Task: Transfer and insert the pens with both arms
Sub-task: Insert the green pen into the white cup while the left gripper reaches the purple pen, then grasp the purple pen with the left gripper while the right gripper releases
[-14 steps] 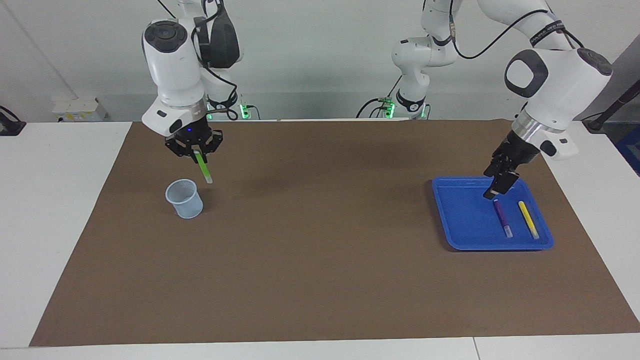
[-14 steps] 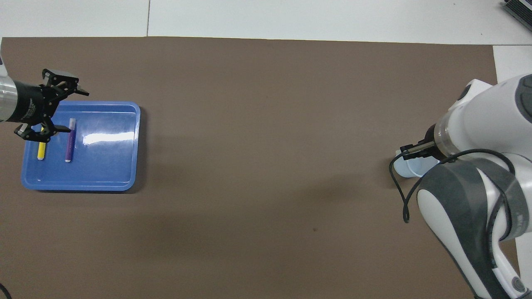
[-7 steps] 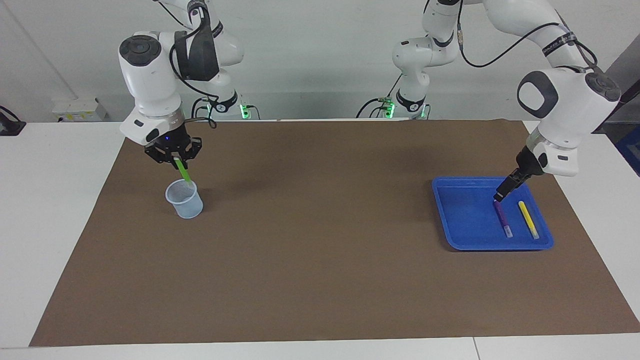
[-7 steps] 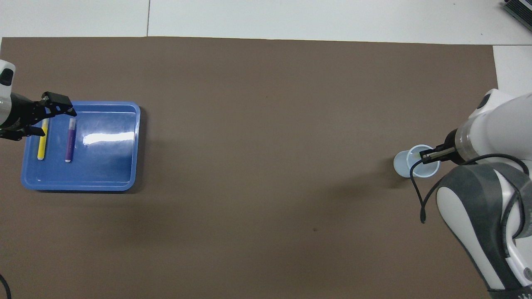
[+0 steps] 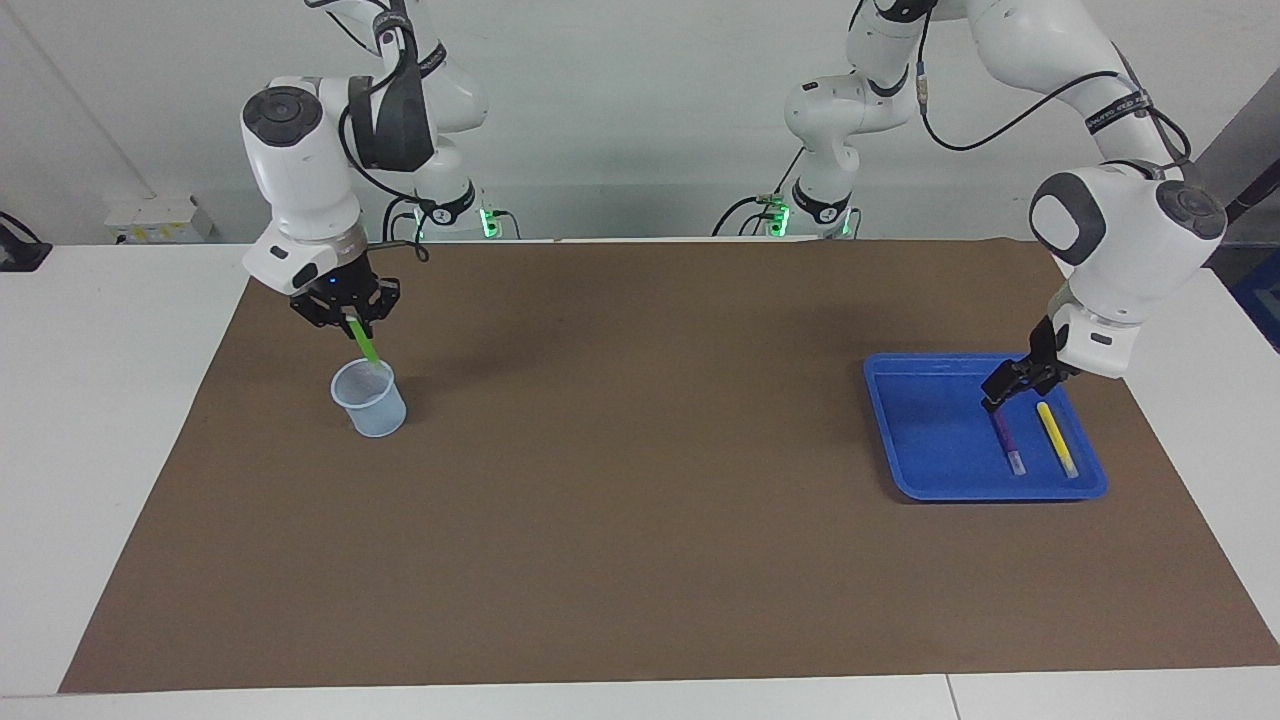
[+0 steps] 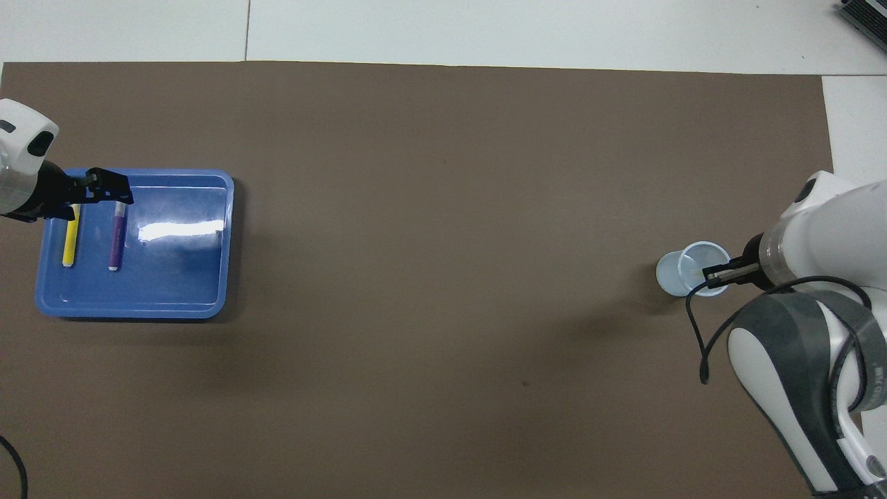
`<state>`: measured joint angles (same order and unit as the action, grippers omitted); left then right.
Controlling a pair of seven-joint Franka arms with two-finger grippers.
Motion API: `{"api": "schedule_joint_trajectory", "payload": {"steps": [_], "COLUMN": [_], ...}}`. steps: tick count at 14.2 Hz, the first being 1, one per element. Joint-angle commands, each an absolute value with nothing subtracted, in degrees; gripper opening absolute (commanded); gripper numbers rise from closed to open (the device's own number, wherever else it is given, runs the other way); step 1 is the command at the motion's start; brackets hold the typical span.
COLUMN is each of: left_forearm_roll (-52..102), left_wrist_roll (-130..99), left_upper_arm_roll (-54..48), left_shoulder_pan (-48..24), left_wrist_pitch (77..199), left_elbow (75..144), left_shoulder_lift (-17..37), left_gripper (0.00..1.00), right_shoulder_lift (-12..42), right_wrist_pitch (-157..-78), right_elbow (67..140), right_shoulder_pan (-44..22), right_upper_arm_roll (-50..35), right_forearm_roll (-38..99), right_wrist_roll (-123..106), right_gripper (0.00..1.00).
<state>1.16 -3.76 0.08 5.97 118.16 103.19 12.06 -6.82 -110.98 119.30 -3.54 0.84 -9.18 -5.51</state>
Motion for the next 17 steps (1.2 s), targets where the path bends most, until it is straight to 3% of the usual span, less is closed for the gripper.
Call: {"api": "schedule_joint_trajectory", "payload": {"steps": [1, 6, 12, 17], "left_forearm_roll": [-0.5, -0.5, 0.0, 0.1], "left_wrist_roll": [-0.5, 7.2, 9.0, 8.9], "left_upper_arm_roll": [-0.1, -0.1, -0.4, -0.4], "left_shoulder_pan": [6.2, 7.5, 11.0, 10.5], "left_wrist_pitch": [119.8, 127.7, 129.2, 133.5], "left_elbow": [103.9, 106.8, 107.1, 107.4], "left_shoulder_lift": [13.5, 18.4, 19.9, 22.4], "left_gripper": [1.00, 1.00, 1.00, 1.00], "right_shoulder_lift": [-8.6, -8.5, -8.4, -4.8], "right_wrist_pitch": [-112.6, -115.0, -118.4, -126.1], "right_elbow": [121.8, 124.3, 126.7, 129.5], "right_shoulder_pan": [-1.6, -1.2, -0.4, 1.5], "right_upper_arm_roll": [0.3, 0.3, 0.3, 0.3], "right_forearm_roll": [-11.0, -11.2, -11.8, -12.6], "right_wrist_roll": [-6.7, -6.8, -6.8, -6.7], "right_gripper": [0.00, 0.00, 0.00, 0.00]}}
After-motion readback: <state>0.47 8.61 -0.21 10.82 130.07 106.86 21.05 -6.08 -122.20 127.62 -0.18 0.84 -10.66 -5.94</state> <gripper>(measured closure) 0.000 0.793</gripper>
